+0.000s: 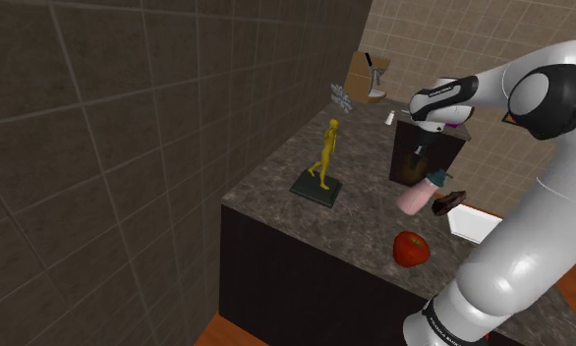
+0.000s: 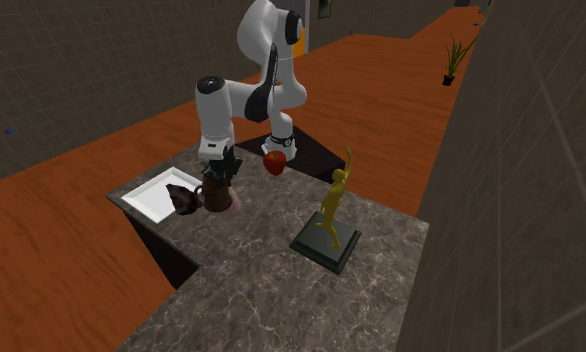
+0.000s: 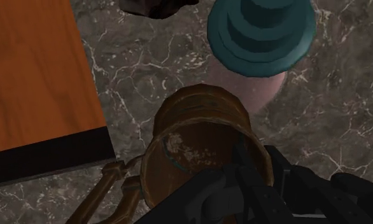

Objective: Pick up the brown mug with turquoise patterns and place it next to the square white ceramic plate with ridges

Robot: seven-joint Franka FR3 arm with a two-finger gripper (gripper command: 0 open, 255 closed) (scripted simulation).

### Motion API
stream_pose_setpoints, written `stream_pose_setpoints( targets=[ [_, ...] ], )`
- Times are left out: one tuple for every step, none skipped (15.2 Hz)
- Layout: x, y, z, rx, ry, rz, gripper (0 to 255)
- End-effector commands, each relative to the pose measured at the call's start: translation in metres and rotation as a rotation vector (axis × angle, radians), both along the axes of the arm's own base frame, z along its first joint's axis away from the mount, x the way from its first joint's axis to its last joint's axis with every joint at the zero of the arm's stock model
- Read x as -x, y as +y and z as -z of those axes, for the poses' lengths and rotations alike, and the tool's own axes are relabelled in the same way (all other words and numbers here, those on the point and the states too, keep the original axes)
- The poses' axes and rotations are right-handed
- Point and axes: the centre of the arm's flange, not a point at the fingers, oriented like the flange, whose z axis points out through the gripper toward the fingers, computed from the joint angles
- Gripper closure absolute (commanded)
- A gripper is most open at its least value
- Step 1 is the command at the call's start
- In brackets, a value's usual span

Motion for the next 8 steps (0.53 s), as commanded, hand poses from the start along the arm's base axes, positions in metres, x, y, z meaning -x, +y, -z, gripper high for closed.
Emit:
stream_pose_setpoints(
  targets=[
    [0.008,-0.023,0.012,0.000,0.000,-0.002,255],
    [0.011,-0.036,0.015,0.000,0.000,-0.002,255],
    [0.014,-0.048,0.019,0.000,0.000,-0.002,255],
    [0.017,-0.060,0.022,0.000,0.000,-0.002,255],
    [0.020,-0.073,0.026,0.000,0.000,-0.002,255],
    [0.023,-0.085,0.030,0.000,0.000,-0.002,255],
    [0.026,-0.097,0.033,0.000,0.000,-0.002,255],
    [0.029,-0.110,0.037,0.000,0.000,-0.002,255]
  ],
)
